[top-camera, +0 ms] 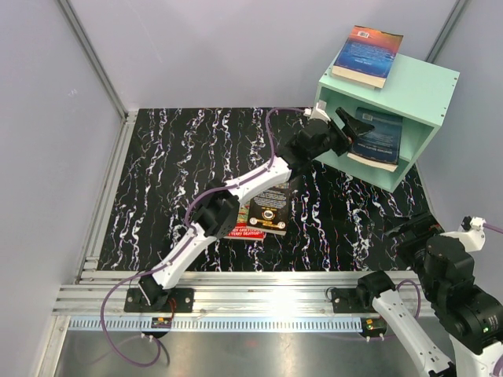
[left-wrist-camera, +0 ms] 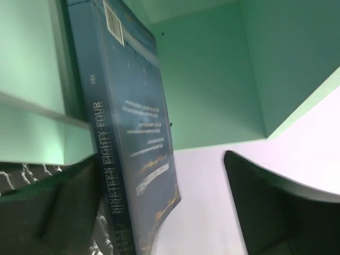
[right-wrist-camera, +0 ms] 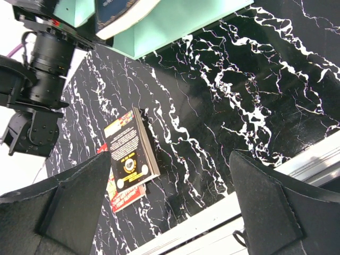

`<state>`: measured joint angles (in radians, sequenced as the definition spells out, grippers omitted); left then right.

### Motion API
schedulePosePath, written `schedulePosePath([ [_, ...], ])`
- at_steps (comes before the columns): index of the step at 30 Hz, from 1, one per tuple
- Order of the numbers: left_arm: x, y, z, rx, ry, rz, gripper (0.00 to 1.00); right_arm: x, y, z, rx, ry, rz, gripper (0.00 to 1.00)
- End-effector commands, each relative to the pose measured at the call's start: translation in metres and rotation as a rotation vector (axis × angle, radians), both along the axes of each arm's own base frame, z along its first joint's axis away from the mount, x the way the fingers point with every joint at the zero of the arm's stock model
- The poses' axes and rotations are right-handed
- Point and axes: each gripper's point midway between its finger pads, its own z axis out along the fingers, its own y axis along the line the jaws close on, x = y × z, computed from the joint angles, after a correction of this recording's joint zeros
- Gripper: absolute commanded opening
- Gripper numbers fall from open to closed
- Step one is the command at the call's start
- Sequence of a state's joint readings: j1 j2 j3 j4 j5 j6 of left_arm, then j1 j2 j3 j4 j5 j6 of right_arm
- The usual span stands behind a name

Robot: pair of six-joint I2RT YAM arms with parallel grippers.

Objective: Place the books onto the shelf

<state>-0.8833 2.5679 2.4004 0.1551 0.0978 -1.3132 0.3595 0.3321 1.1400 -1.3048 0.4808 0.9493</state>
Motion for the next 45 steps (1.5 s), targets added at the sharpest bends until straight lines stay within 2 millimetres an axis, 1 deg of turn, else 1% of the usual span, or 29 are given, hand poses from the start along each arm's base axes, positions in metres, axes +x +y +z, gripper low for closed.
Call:
schedulePosePath([
  [1,0.016,0.013,0.070,-0.151,-0.113,0.099,0.99,0.008,-0.003,0.004,-0.016,-0.025,-0.026,1.00],
  [3,0.018,0.014,0.077,-0.166,-0.127,0.102,0.99,0.010,-0.002,0.004,-0.012,-0.025,-0.024,1.00],
  [9,0.020,0.021,0.078,-0.109,-0.152,0.109,0.99,0.014,0.001,-0.002,-0.010,-0.015,-0.018,1.00],
  [12,0.021,0.022,0.070,-0.079,-0.128,0.104,0.99,0.021,0.005,-0.001,0.005,-0.031,-0.015,1.00],
  [13,0.020,0.020,0.063,-0.073,-0.118,0.086,0.99,0.025,0.007,-0.001,0.008,-0.030,-0.014,1.00],
  [14,0.021,0.019,0.060,-0.073,-0.111,0.080,0.99,0.032,0.011,0.007,0.024,-0.066,-0.010,0.94],
  [15,0.020,0.018,0.057,-0.069,-0.109,0.073,0.99,0.039,0.014,0.006,0.024,-0.069,-0.006,0.90],
  [16,0.019,0.017,0.052,-0.059,-0.105,0.060,0.99,0.046,0.016,0.008,0.023,-0.082,0.001,0.83],
  [17,0.017,0.016,0.050,-0.047,-0.111,0.051,0.99,0.058,0.021,0.016,0.028,-0.113,0.005,0.74],
  [18,0.018,0.017,0.048,-0.037,-0.110,0.048,0.99,0.066,0.023,0.013,0.022,-0.110,0.002,0.52],
  [19,0.015,0.017,0.046,-0.020,-0.109,0.026,0.99,0.077,0.027,0.008,0.004,-0.079,0.000,0.38],
  [20,0.013,0.017,0.046,-0.001,-0.127,0.016,0.99,0.087,0.029,0.010,0.002,-0.087,-0.005,0.27],
  [21,0.015,0.021,0.043,0.022,-0.124,0.009,0.99,0.095,0.031,0.005,-0.007,-0.064,-0.007,0.19],
  [22,0.012,0.023,0.046,0.032,-0.134,-0.017,0.99,0.108,0.036,-0.005,-0.032,-0.015,-0.003,0.05],
  [23,0.011,0.025,0.041,0.055,-0.145,-0.034,0.99,0.119,0.040,-0.005,-0.035,-0.017,0.000,0.00],
  [24,0.014,0.030,0.039,0.070,-0.146,-0.044,0.99,0.126,0.043,-0.010,-0.042,0.000,0.001,0.00],
  [25,0.009,0.032,0.041,0.079,-0.151,-0.073,0.99,0.136,0.046,-0.018,-0.071,0.036,0.009,0.00],
  [26,0.008,0.034,0.039,0.099,-0.166,-0.088,0.99,0.145,0.049,-0.017,-0.072,0.024,0.010,0.00],
  [28,0.006,0.038,0.039,0.120,-0.182,-0.120,0.99,0.157,0.052,-0.023,-0.095,0.037,0.015,0.00],
  [30,0.006,0.043,0.032,0.171,-0.192,-0.134,0.99,0.167,0.055,-0.018,-0.096,0.004,0.015,0.00],
  [34,-0.002,0.052,0.038,0.218,-0.227,-0.165,0.99,0.186,0.048,-0.023,-0.122,0.000,-0.028,0.00],
  [35,-0.002,0.054,0.039,0.226,-0.239,-0.168,0.99,0.195,0.044,-0.025,-0.120,0.002,-0.043,0.00],
  [36,-0.003,0.058,0.042,0.233,-0.241,-0.169,0.99,0.199,0.042,-0.030,-0.122,0.009,-0.049,0.00],
  [37,-0.004,0.060,0.039,0.241,-0.238,-0.179,0.99,0.206,0.040,-0.037,-0.127,0.030,-0.052,0.00],
  [39,-0.002,0.066,0.036,0.259,-0.233,-0.181,0.99,0.217,0.032,-0.041,-0.112,0.033,-0.067,0.00],
  [40,-0.007,0.068,0.040,0.259,-0.239,-0.194,0.99,0.223,0.032,-0.049,-0.106,0.056,-0.058,0.00],
  [41,-0.008,0.070,0.032,0.278,-0.232,-0.203,0.99,0.228,0.025,-0.051,-0.097,0.055,-0.076,0.00],
  [42,-0.011,0.074,0.040,0.278,-0.243,-0.204,0.98,0.231,0.023,-0.057,-0.096,0.065,-0.076,0.00],
  [45,-0.022,0.080,0.039,0.294,-0.251,-0.220,0.98,0.243,0.016,-0.067,-0.082,0.071,-0.084,0.00],
])
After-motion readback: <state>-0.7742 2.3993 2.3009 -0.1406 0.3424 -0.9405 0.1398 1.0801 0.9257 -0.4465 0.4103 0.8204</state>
